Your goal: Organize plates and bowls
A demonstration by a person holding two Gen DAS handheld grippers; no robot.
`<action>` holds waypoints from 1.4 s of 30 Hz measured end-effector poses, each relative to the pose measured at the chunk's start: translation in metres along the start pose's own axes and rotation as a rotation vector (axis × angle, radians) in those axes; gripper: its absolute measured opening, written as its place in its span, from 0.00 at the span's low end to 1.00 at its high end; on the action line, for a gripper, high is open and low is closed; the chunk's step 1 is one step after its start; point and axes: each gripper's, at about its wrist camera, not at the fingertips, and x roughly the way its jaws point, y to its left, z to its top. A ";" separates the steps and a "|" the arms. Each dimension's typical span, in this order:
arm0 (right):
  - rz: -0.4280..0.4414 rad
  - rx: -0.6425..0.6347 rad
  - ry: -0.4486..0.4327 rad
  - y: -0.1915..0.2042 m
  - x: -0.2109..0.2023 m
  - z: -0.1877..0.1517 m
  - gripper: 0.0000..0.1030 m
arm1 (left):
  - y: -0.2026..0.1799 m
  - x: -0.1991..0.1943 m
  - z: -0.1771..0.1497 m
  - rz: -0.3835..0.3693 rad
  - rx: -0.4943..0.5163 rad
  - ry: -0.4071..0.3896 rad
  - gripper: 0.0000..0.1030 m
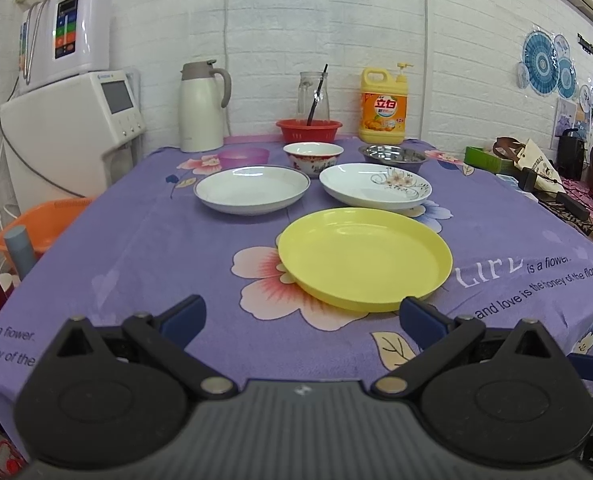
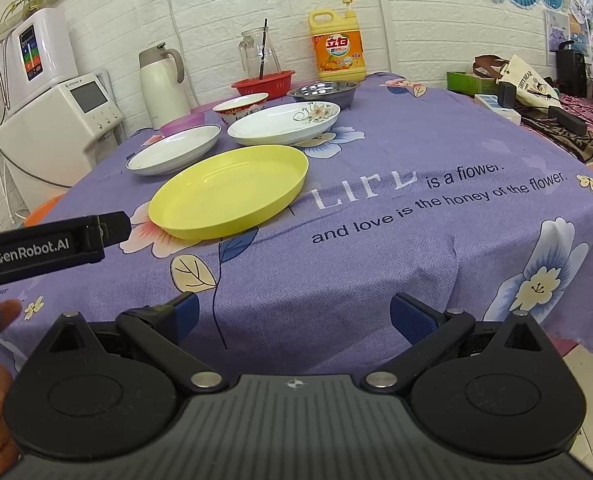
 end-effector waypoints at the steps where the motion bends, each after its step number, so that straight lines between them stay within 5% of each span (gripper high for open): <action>1: -0.001 0.000 0.000 0.000 0.000 0.000 1.00 | 0.001 0.000 0.000 0.000 -0.001 0.002 1.00; 23: -0.026 0.028 0.044 -0.013 0.015 0.008 1.00 | 0.015 0.047 0.011 -0.035 -0.030 0.103 1.00; 34: -0.041 -0.044 0.019 -0.005 0.042 0.062 1.00 | 0.033 0.066 0.032 -0.027 -0.063 0.117 1.00; 42: -0.052 -0.044 0.121 -0.011 0.098 0.083 1.00 | 0.040 0.100 0.048 -0.045 -0.059 0.154 1.00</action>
